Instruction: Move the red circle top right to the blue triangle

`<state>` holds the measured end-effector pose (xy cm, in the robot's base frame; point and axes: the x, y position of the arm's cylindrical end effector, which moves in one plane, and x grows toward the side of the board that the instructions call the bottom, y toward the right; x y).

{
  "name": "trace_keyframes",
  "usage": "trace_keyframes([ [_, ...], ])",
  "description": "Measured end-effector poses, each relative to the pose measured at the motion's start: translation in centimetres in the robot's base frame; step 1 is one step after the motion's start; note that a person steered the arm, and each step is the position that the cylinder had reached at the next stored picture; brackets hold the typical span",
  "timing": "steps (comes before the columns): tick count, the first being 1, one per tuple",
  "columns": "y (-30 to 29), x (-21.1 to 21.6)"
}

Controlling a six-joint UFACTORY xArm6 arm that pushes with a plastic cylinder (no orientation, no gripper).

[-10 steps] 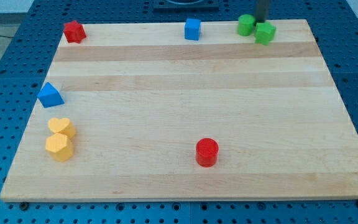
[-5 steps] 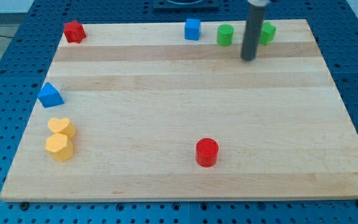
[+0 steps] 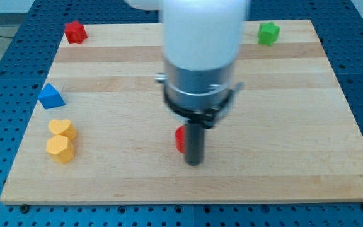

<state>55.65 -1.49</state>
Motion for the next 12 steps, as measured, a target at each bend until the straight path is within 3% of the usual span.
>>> trace_keyframes([
  [1, 0.8, -1.8],
  [3, -2.0, -10.9],
  [4, -0.7, -12.3],
  [5, -4.7, -13.8],
  [8, 5.4, -19.0],
  [9, 3.6, -20.8],
  [11, -12.7, -20.7],
  [12, -14.7, -24.4],
])
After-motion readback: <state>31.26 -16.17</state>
